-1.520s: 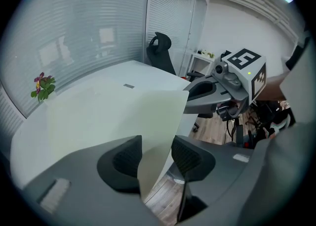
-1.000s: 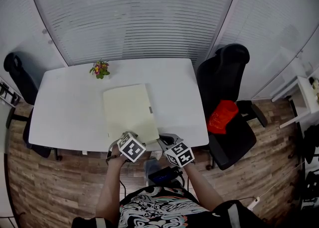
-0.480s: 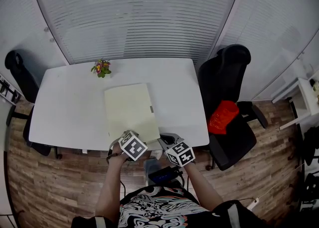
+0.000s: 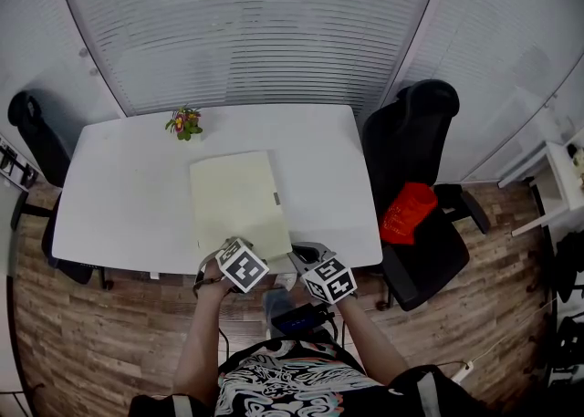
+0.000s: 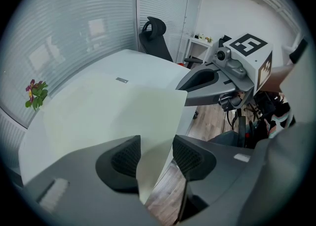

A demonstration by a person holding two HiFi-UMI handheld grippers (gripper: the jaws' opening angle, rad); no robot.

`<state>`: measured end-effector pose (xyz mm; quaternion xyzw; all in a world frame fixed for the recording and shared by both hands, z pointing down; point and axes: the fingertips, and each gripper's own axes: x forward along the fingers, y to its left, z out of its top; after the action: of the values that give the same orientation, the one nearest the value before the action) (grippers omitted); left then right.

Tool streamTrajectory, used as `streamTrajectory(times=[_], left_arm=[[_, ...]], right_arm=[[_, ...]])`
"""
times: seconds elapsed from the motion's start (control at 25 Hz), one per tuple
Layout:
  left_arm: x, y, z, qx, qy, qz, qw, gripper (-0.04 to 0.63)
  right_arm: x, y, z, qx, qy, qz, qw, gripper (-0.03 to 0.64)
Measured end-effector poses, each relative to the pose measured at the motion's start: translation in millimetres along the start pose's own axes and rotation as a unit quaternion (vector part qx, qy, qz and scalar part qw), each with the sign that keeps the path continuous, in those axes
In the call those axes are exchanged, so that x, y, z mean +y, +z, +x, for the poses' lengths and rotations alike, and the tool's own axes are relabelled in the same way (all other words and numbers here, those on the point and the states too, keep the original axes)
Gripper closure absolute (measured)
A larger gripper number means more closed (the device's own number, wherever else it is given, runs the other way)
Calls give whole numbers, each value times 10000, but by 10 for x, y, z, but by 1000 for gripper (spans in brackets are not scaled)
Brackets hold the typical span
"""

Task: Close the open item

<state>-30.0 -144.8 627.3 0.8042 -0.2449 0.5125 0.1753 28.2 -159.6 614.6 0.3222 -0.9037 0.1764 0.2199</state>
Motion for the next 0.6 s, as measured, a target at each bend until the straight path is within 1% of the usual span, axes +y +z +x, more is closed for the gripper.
streamTrajectory(times=[0.24, 0.6], left_arm=[[-2, 10, -7, -34, -4, -15, 10000, 396], [-5, 6, -19, -33, -9, -23, 10000, 396]], right_arm=[[9, 2, -3, 35, -6, -91, 10000, 615], [16, 14, -13, 35, 2, -73, 10000, 615]])
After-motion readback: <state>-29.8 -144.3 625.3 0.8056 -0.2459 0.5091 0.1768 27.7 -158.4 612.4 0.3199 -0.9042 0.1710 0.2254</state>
